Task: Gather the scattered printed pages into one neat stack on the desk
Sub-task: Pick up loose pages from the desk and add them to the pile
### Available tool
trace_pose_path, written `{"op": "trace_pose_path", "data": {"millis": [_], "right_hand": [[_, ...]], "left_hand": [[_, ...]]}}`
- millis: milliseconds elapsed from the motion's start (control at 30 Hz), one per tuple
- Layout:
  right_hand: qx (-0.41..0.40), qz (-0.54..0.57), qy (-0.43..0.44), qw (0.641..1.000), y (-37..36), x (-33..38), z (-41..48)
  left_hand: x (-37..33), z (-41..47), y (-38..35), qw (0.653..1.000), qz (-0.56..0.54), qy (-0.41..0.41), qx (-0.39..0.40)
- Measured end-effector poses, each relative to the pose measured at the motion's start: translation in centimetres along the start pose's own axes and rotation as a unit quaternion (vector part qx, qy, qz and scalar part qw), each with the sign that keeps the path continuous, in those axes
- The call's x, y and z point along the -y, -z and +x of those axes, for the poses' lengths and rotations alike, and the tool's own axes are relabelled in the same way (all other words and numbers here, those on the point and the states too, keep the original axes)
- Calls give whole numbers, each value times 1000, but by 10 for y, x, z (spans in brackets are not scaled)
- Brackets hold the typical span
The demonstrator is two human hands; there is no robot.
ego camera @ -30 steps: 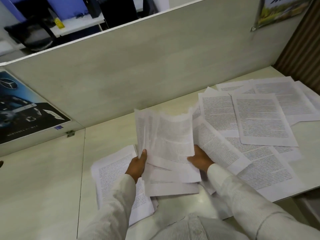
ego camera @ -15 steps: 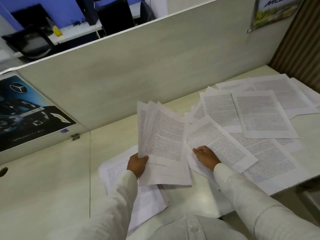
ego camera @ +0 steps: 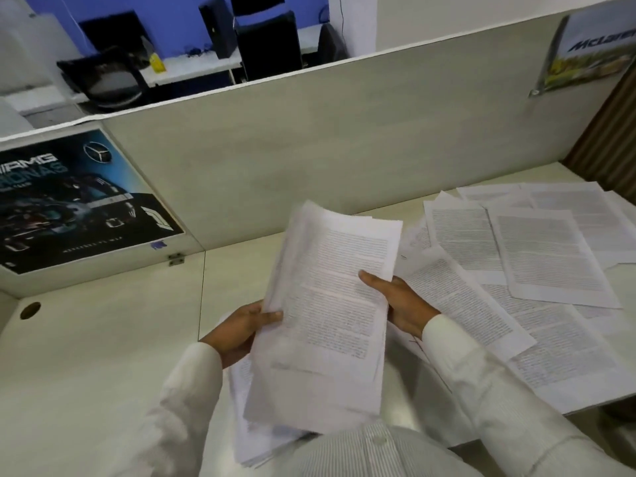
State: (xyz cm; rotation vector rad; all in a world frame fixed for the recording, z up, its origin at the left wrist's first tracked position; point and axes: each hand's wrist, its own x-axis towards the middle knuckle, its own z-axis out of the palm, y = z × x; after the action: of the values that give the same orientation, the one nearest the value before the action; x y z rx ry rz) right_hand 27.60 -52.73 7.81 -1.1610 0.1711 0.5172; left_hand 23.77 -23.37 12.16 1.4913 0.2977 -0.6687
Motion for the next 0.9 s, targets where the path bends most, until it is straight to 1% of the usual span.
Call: {"op": "trace_pose_path", "data": {"millis": [67,133,200,300,367,467,567,633,733,800,900], "right_hand": [[-5,9,3,1000,-5,1,2],[-11,9,-1,1000,-9,1,2],[-9,-2,-4,1000,-16,-2,1],[-16,-23,-8,1000,-25,-4,-1],[-40,-10,-1,999,-26,-3,-3],[-70,6,20,997,-18,-2,-4],[-97,-33,17,995,-13,-3,-4],[-100,-53,17,993,-12,-6,-4],[-98,-38,8,994,-14,-11,-1],[-109,12,-21,994,-22,-11,2],[-86,110,-41,989,-33,-10,8]], "left_hand": [[-1,2,1,999,-34,-13,-21],[-1,4,-1,999,-33,-10,-25],[1,6,-6,1000,-23,0,-15],[6,12,-18,1000,-13,6,22],[7,17,-24,1000,-3,-3,9],[1,23,-24,996,7,-55,-72],[-20,23,-24,981,-40,-126,-145],[-38,21,-25,966,-74,-174,-175],[-64,13,-31,942,-133,-248,-181],[-76,6,-39,931,-168,-282,-161],[-84,0,-51,923,-194,-304,-136]]}}
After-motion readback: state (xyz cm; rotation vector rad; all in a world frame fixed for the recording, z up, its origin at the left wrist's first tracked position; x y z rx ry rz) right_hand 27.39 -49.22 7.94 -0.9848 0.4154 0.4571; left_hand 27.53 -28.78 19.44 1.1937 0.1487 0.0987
